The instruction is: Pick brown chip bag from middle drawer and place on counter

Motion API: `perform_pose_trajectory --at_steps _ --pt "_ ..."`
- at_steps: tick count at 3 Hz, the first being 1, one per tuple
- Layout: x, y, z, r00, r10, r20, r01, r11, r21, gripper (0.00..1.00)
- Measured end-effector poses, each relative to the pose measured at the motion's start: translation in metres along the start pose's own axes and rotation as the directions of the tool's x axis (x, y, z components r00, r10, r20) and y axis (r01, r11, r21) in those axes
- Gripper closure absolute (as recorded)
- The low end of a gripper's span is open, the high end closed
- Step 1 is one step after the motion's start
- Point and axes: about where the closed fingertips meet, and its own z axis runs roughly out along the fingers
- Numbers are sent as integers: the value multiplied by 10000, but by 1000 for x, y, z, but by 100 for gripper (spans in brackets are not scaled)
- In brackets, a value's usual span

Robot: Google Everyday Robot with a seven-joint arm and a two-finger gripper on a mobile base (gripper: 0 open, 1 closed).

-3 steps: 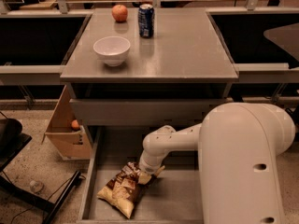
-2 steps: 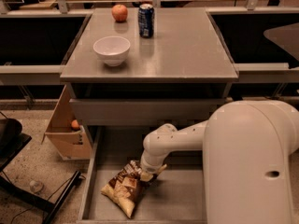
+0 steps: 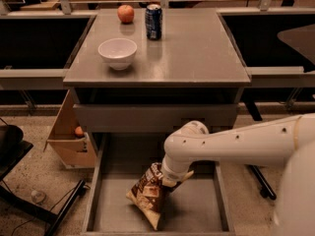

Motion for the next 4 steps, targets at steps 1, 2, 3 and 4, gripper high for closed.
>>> perform_pose_trajectory --at_steps 1,2,3,4 --pt "27 -3 -87 9970 738 229 -751 9953 614 100" --pt "38 -19 -149 9923 1218 240 -1233 9891 802 100" --pt "31 -49 -218 9842 1767 85 -1766 9777 1133 100" --pt "23 -61 -244 9845 1695 -450 -1644 9814 996 100"
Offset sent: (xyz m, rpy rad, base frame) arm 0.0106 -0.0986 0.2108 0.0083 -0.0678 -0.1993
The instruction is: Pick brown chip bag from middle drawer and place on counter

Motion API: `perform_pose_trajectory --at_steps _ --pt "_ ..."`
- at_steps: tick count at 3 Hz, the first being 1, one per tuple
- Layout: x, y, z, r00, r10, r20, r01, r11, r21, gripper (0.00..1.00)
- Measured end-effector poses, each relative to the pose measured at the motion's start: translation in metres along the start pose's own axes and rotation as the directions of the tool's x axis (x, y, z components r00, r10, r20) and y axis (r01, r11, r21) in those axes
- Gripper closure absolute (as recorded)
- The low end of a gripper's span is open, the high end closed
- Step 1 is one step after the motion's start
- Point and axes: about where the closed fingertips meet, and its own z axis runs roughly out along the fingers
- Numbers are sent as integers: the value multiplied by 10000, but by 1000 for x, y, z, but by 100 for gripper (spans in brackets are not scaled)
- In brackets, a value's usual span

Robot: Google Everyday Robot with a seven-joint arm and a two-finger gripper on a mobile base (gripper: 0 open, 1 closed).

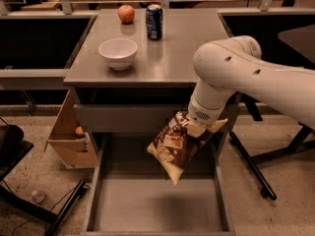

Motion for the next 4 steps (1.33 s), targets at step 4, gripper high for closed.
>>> perform_pose_trajectory --at_steps 4 --pt "26 5 -127 9942 1047 -259 -998 9839 1486 100"
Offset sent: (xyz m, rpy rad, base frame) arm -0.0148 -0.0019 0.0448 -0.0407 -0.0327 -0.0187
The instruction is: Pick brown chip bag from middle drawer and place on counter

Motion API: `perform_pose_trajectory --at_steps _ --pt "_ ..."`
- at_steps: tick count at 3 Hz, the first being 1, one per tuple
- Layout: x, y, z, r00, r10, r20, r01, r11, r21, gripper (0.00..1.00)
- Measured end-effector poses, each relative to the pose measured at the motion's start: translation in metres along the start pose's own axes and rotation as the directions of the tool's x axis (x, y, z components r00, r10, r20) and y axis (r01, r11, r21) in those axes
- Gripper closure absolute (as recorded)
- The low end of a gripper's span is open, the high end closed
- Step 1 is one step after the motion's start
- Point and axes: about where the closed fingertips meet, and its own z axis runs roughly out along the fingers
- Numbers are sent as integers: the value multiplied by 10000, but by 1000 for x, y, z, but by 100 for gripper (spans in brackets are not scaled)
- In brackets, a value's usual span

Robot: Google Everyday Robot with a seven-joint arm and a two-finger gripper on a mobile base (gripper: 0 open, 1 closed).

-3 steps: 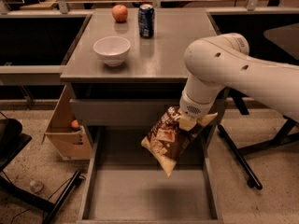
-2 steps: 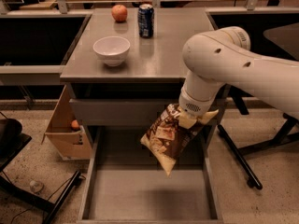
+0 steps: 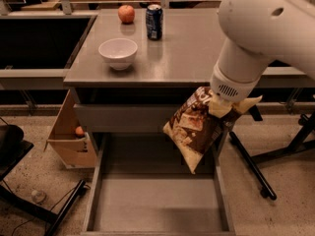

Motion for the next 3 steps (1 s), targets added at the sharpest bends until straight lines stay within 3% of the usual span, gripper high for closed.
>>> perform_pose_trajectory --at_steps 1,2,3 --pt "13 -30 -50 9948 993 -221 -986 9946 325 100" --pt "21 -68 -84 9817 1803 -608 -1772 9827 535 100" --pt "19 -108 -99 9691 2329 -818 -2285 9717 591 100"
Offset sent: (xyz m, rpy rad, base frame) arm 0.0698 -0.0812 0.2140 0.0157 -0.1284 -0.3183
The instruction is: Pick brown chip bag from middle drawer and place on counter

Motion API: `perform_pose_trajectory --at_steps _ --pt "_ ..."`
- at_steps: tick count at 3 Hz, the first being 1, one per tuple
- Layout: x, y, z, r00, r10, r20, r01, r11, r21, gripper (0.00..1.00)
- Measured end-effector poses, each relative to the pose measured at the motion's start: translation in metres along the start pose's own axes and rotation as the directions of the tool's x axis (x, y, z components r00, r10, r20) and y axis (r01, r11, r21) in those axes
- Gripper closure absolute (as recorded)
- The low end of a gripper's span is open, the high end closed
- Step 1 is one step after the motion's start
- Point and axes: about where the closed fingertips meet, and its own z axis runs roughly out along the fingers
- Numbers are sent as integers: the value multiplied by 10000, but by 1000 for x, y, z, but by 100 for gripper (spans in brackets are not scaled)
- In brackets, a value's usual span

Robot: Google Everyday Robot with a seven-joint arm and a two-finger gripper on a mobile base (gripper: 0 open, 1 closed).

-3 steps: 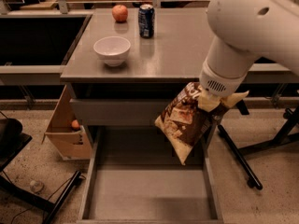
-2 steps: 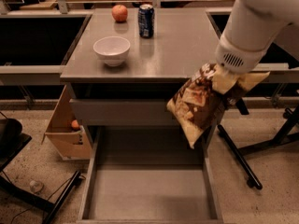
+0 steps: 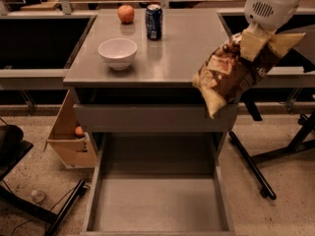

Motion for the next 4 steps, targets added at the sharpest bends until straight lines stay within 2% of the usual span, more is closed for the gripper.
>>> perform_pose_trajectory --at_steps 1,2,3,4 --pt "-24 -36 -14 9984 424 382 -434 9987 254 100" --pt "-53 -68 -33 9867 842 1389 -932 9939 592 100" --pt "-81 -91 -56 9573 1050 2695 -1327 9873 869 100" --pt "-111 -100 -48 9305 962 3535 -1262 9900 628 100"
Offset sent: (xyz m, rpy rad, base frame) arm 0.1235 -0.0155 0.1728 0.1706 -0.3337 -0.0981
